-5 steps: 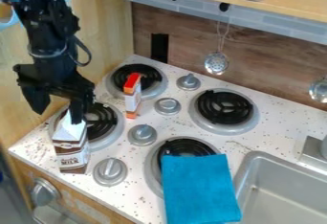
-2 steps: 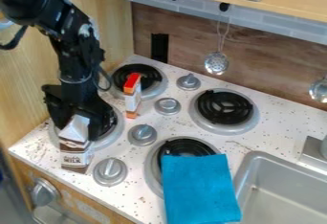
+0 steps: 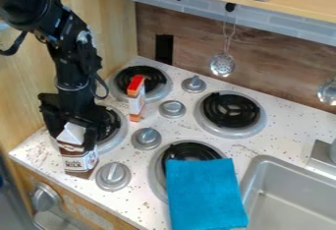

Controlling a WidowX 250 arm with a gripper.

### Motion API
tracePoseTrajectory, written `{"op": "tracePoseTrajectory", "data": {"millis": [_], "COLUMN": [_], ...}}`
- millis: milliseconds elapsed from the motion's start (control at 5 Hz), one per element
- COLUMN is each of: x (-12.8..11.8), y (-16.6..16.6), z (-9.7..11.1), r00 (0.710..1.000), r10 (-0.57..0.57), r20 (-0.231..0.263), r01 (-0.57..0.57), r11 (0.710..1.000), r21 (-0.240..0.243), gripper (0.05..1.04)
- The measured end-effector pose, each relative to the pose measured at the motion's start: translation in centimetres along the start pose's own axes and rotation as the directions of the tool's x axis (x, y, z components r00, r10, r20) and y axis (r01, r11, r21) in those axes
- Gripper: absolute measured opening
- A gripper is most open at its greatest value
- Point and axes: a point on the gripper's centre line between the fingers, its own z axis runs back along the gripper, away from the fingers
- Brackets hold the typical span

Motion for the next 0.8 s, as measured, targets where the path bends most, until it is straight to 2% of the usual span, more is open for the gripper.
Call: {"op": "tracePoseTrajectory", "data": {"millis": [200, 400, 600, 800], "x": [0.0, -0.1, 0.1, 0.7], "y": [0.1, 0.1, 0.0, -3.1], "z": [0.0, 0.1, 1.8, 4.3], "r00": [1.0, 1.0, 0.999, 0.992], "r10": [0.001, -0.008, -0.002, -0.08], "r20": [-0.001, -0.005, 0.035, 0.093], "r01": [-0.001, 0.008, 0.002, 0.085], "r11": [1.0, 1.0, 1.0, 0.995], "r21": [-0.004, -0.008, -0.02, -0.049], "gripper": [0.84, 0.839, 0.839, 0.839]}}
